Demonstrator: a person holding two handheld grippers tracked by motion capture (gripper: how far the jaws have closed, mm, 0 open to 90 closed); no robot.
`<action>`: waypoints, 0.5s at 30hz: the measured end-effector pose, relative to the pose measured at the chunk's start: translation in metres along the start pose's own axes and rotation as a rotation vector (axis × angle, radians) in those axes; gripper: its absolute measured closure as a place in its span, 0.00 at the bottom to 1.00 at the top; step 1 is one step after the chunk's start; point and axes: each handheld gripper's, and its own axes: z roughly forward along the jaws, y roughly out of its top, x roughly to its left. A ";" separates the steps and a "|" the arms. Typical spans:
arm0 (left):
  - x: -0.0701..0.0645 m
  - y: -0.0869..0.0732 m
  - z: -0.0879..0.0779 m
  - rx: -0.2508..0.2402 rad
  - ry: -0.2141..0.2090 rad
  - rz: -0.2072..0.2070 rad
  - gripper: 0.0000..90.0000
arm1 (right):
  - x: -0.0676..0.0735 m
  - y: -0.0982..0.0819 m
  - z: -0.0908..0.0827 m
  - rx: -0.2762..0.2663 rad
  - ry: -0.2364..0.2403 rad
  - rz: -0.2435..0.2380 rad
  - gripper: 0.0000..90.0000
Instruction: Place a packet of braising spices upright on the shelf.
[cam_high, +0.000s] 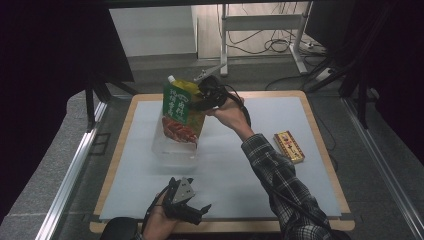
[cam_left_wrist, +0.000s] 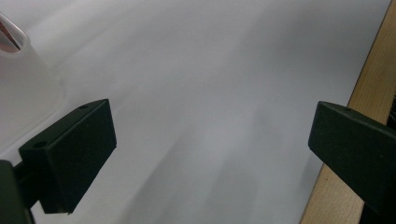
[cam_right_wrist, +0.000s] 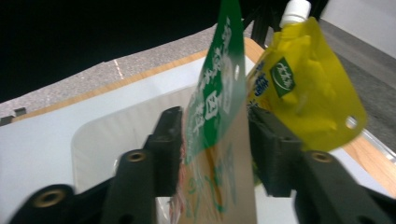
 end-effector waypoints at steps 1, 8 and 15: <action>0.000 0.000 0.000 0.000 0.000 0.000 0.01 | 0.000 -0.001 -0.002 -0.006 -0.003 0.003 0.54; 0.000 0.000 0.001 0.004 0.000 0.002 0.01 | -0.004 -0.010 -0.013 -0.028 -0.040 0.007 0.40; -0.001 0.000 0.001 0.006 0.002 0.004 0.01 | -0.007 -0.020 -0.025 -0.049 -0.059 0.008 0.27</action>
